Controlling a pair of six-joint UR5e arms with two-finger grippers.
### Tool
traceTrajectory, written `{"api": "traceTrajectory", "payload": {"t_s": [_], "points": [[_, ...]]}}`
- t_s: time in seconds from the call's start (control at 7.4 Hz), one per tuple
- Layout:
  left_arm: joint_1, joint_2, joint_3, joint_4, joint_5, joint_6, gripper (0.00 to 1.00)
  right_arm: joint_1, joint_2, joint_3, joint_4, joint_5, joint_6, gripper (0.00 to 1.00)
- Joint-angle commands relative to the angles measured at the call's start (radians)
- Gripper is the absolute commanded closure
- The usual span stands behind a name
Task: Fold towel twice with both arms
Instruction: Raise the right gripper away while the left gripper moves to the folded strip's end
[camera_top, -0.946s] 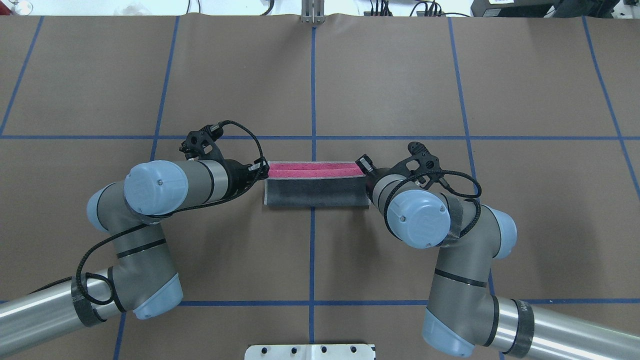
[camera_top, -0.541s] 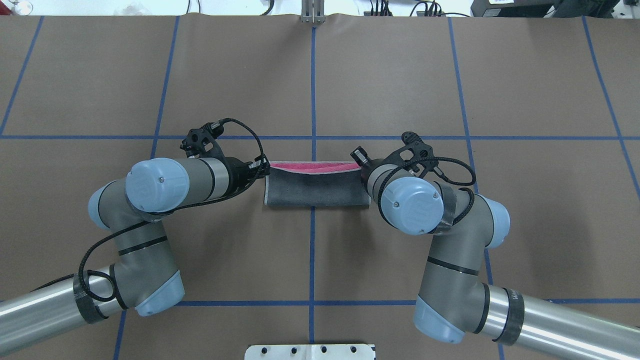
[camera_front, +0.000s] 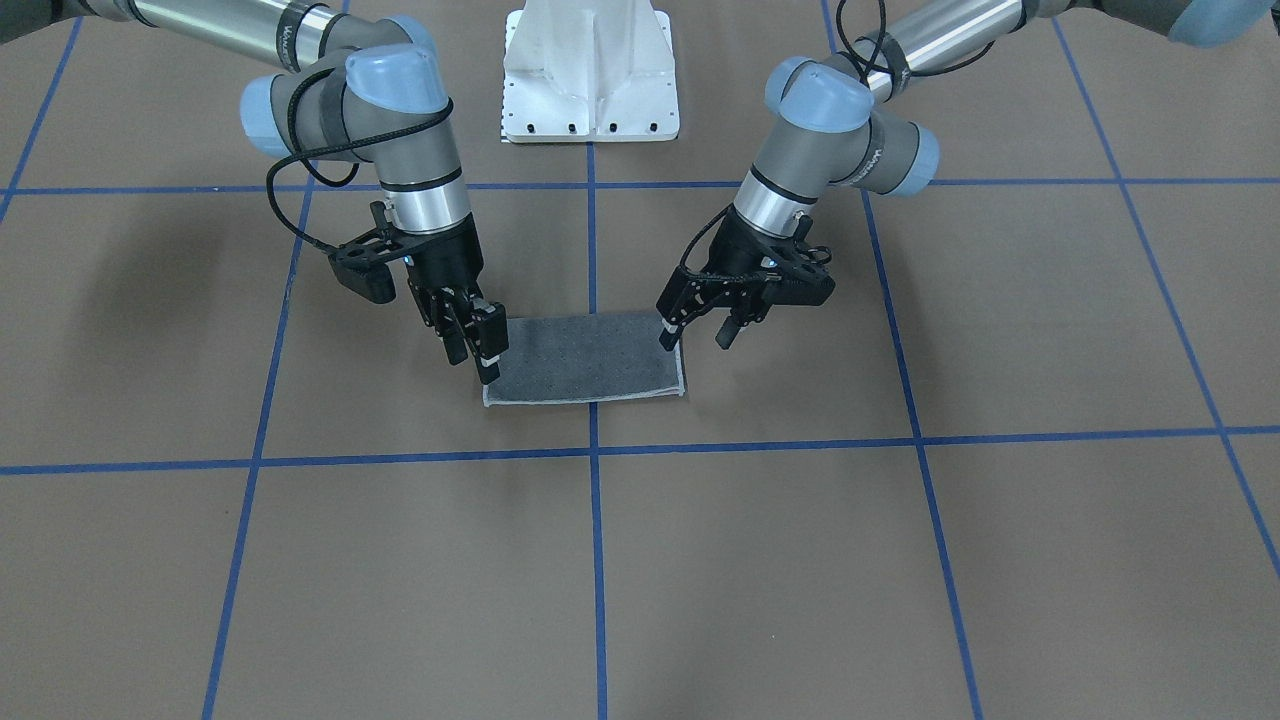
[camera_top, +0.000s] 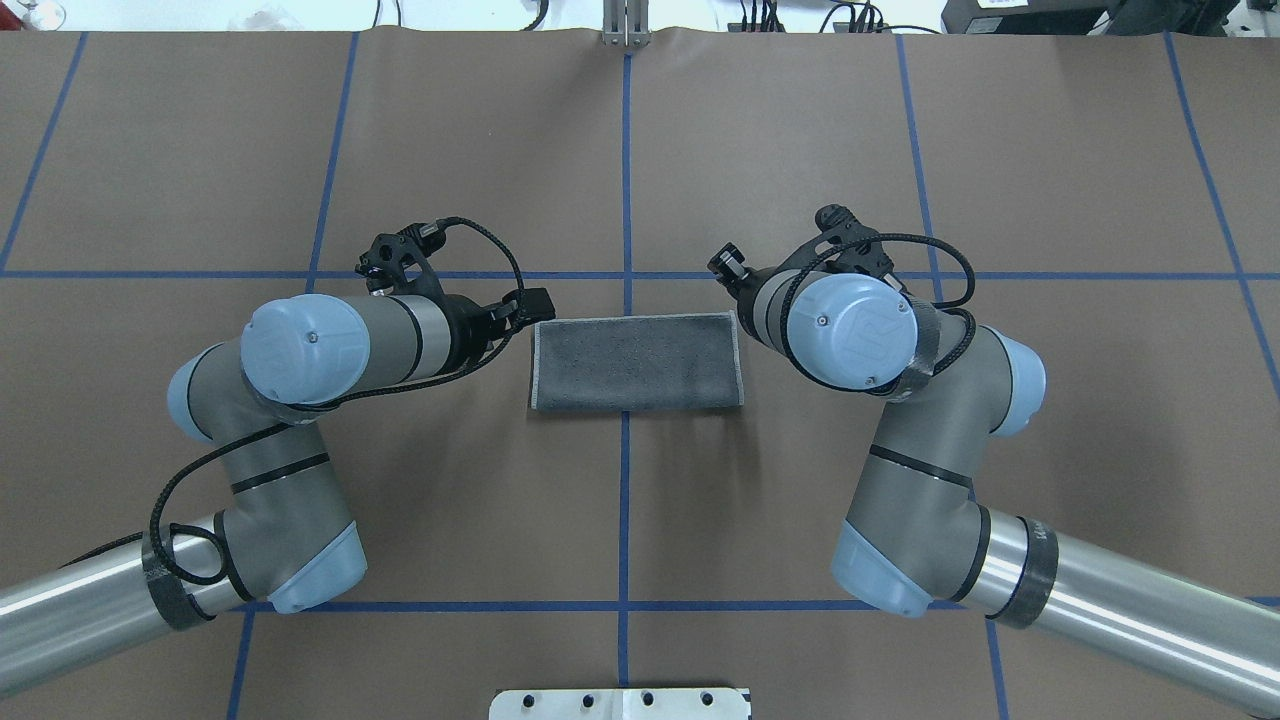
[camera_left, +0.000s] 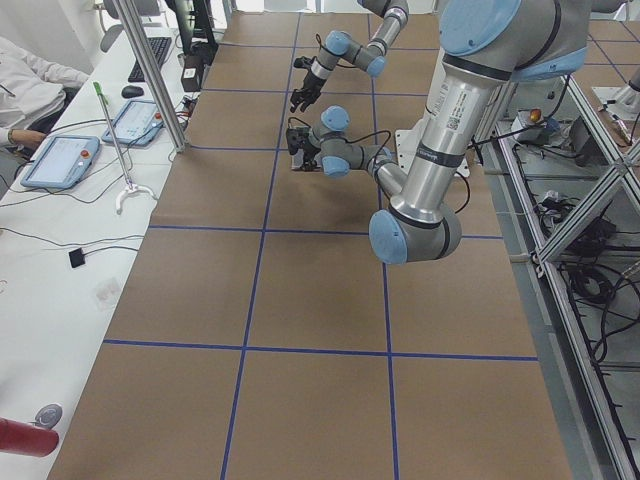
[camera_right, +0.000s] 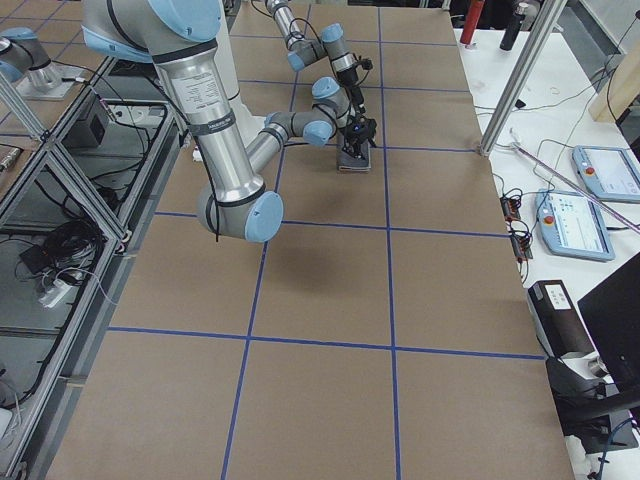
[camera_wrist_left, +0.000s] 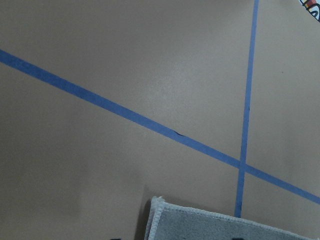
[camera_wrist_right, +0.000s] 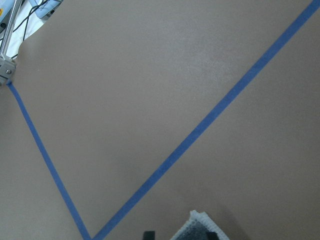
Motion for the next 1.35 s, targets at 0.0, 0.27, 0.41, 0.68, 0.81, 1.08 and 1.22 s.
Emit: {"api": "traceTrajectory", "payload": {"t_s": [0.0,0.27,0.41,0.68,0.81,1.08,1.22], "points": [[-0.001,0.004,0.001,-0.007,-0.044,0.004,0.00,0.046,-0.005,0.005,-0.001,0.096,-0.126,0.00],[0.010,0.006,-0.004,-0.005,-0.047,-0.001,0.00,0.136,-0.032,0.012,-0.013,0.222,-0.307,0.00],[0.013,0.006,-0.005,-0.005,-0.053,-0.014,0.00,0.195,-0.037,0.026,-0.087,0.308,-0.428,0.00],[0.047,0.009,0.007,-0.007,-0.049,-0.114,0.02,0.249,-0.044,0.074,-0.195,0.355,-0.622,0.00],[0.059,0.012,0.007,-0.005,-0.046,-0.176,0.11,0.264,-0.051,0.077,-0.195,0.376,-0.638,0.00],[0.080,0.007,0.007,-0.004,-0.043,-0.246,0.24,0.267,-0.054,0.080,-0.194,0.378,-0.646,0.00],[0.082,0.006,0.008,-0.002,-0.041,-0.278,0.28,0.267,-0.054,0.086,-0.195,0.378,-0.646,0.00]]}}
